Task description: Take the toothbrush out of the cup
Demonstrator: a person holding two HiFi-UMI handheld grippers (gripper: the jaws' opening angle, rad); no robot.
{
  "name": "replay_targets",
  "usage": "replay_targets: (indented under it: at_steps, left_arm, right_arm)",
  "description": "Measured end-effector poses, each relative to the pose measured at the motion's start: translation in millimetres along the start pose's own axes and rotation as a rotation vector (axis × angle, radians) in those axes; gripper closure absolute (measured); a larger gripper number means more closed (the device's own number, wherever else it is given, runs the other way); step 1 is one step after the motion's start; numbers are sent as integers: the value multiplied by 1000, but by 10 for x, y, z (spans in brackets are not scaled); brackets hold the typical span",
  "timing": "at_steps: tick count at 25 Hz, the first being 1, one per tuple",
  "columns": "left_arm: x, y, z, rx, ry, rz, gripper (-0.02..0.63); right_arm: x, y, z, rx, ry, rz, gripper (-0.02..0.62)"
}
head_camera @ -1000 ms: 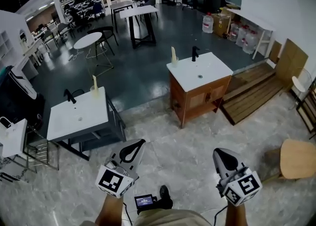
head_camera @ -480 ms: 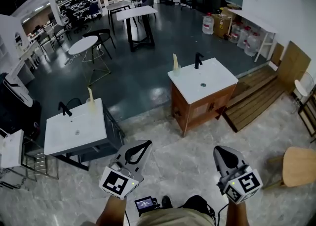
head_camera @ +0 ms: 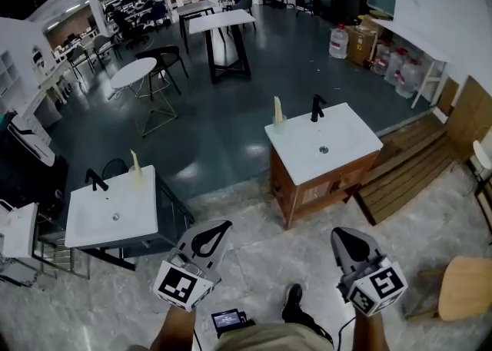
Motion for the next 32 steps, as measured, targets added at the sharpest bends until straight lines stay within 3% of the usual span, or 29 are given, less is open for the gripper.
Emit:
replay_targets:
  at_steps: [6,12,22,32]
  left_arm:
    - [-81,-127,912,-7,-46,12,600]
    - [-135,-247,1450,1,-102,11,600]
    - [-473,-170,1841,-34,-172,26,600]
    - [-1228,176,2280,-24,-170,2,600]
  right_arm:
    - [903,-96,430,-1,-65,-1,592]
    - [1489,-200,756,5,-124,-7,592]
    - [1943,-208,1287,-8,-170,6,592]
    - [2177,-184,2186,-24,-144,-7,592]
Point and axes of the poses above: the fingertips, and each gripper's own axes: z forward along the fingers, x to its right, y out of its underside, the point moved 7 cm from there along -z, backward along the fingers
